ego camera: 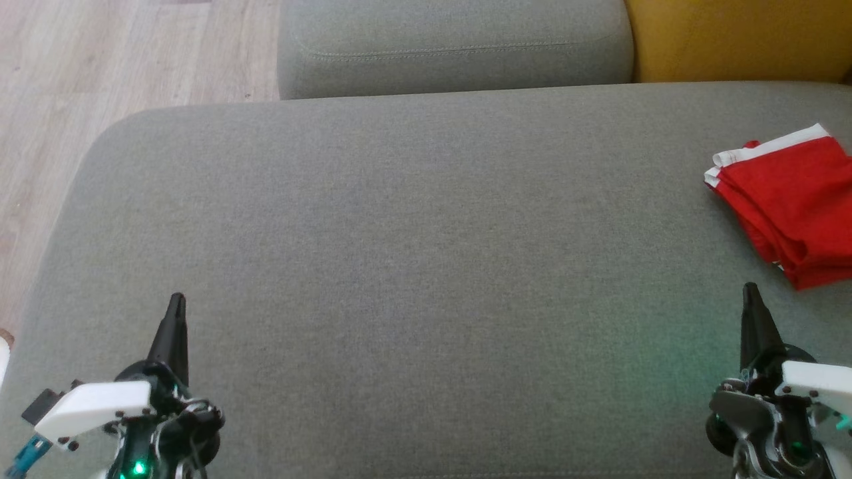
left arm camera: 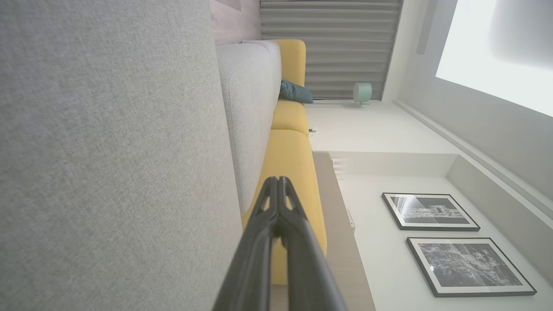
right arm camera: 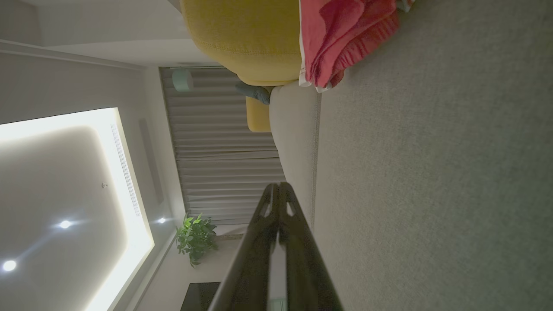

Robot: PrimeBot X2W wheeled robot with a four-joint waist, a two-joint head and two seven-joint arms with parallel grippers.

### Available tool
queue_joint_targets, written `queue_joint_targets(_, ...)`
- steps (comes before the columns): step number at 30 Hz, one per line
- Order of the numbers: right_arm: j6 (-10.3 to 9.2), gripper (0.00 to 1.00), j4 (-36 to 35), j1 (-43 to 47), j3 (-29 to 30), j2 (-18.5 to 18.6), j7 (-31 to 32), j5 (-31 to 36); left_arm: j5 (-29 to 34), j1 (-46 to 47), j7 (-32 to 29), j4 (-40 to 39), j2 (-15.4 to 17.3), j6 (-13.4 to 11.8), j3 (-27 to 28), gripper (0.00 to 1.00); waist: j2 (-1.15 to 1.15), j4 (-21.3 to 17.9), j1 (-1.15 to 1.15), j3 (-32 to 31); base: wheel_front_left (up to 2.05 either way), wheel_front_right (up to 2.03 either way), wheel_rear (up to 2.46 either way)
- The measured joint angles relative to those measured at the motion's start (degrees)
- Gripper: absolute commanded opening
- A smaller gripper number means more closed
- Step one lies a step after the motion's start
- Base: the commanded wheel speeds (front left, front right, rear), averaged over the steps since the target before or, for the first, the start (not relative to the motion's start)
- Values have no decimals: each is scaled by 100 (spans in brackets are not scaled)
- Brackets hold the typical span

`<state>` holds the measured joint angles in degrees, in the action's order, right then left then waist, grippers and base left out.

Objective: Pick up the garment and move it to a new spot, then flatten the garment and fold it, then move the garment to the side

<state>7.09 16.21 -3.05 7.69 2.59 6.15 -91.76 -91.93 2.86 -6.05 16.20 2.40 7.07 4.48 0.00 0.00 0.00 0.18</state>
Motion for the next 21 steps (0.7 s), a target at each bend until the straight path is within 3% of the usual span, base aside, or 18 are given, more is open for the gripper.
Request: queue_joint_targets(21, 1, 0, 0, 0, 0, 0, 0, 0, 0, 1, 0, -1, -1, 0, 0, 0, 0, 0, 0, 0, 0, 0, 0)
